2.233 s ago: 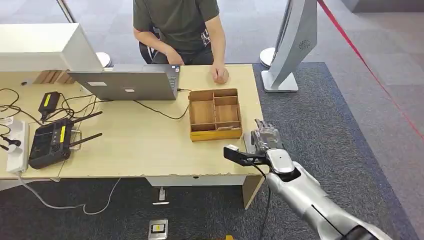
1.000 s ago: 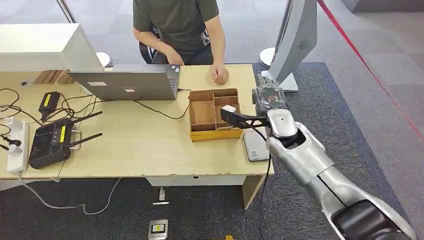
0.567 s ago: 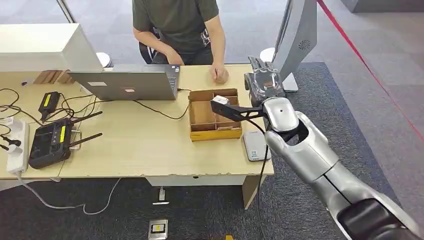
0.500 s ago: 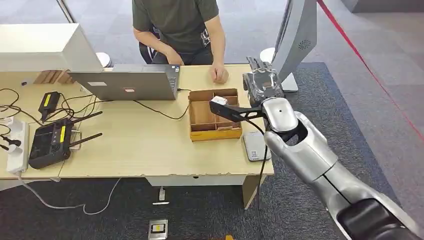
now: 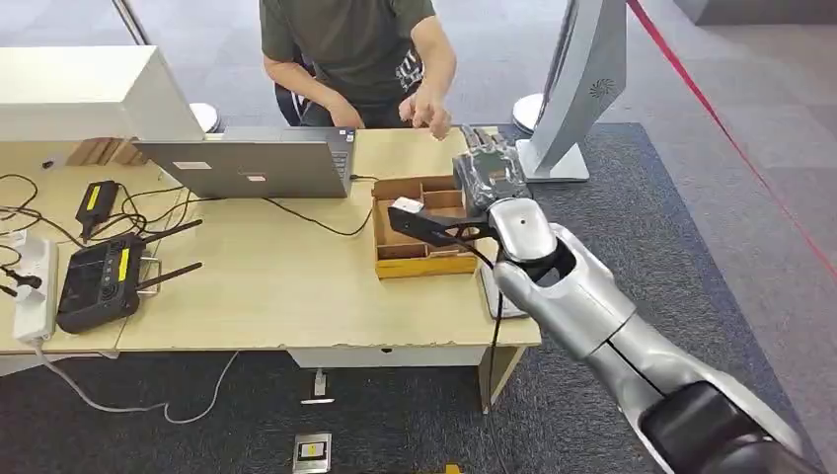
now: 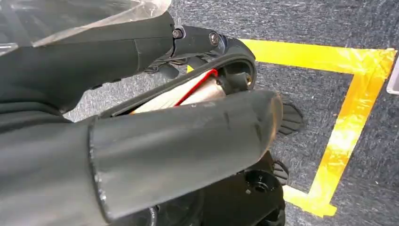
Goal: Pass the card to the sensor for recognition and then transmit it.
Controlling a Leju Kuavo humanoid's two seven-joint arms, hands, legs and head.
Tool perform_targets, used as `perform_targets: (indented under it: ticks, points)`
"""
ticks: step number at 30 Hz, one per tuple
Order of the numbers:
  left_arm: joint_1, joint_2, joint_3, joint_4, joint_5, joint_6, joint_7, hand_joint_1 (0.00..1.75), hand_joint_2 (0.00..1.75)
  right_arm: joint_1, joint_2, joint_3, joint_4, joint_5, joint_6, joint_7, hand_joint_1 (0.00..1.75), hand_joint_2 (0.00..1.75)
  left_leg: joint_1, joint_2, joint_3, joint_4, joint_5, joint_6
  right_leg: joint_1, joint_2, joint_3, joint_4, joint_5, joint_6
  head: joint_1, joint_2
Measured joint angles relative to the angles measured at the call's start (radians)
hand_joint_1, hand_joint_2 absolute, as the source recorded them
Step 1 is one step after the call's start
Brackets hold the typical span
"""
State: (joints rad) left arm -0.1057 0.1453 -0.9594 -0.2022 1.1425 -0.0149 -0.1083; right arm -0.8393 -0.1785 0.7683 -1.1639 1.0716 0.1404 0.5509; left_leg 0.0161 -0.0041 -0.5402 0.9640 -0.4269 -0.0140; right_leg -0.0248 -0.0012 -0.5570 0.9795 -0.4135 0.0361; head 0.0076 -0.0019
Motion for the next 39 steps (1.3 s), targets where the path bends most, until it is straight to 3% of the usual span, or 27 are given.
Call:
perform_targets:
  ticks: [16,31,32,33,34,39]
  points:
    - [0.002,-0.007,0.036,0.0,0.117,0.078,0.022,0.0,0.0,-0.1,0.115,0.042,0.22,-0.034,-0.052,0.056,1.75,1.75,0.001,0.0,0.0,0.0,0.0,0.0,0.001,0.0,0.0,0.0,0.0,0.0,0.0,0.0]
    - [0.006,-0.014,0.075,0.0,0.129,0.079,0.002,0.0,0.0,-0.1,0.143,0.031,0.263,0.001,-0.059,0.068,1.75,1.75,0.001,0.0,0.0,0.0,0.0,0.0,0.001,0.0,-0.001,0.0,0.0,0.0,0.0,0.0]
    - [0.006,-0.014,0.077,0.0,0.128,0.077,0.003,0.0,0.0,-0.098,0.142,0.027,0.262,0.006,-0.058,0.068,1.57,1.75,0.001,0.0,0.0,0.0,0.0,0.0,0.001,0.0,-0.001,0.0,0.0,0.0,0.0,0.0]
    - [0.006,-0.014,0.077,0.0,0.125,0.075,0.004,0.0,0.0,-0.095,0.14,0.023,0.262,0.008,-0.056,0.069,0.0,1.75,0.001,0.0,0.0,0.0,0.0,0.0,0.001,0.0,-0.001,0.0,0.0,0.0,0.0,0.0]
    - [0.006,-0.014,0.079,0.0,0.125,0.072,0.007,0.0,0.0,-0.091,0.139,0.019,0.262,0.01,-0.056,0.071,0.0,0.0,0.001,0.0,0.0,0.0,0.0,0.0,0.001,0.0,-0.001,0.0,0.0,0.0,0.0,0.0]
    - [0.007,-0.014,0.082,0.0,0.116,0.064,0.009,0.0,0.0,-0.071,0.13,0.0,0.251,0.02,-0.068,0.058,0.0,0.0,0.001,0.0,0.0,0.0,0.0,0.0,0.001,0.0,-0.001,0.0,0.0,0.0,0.0,0.0]
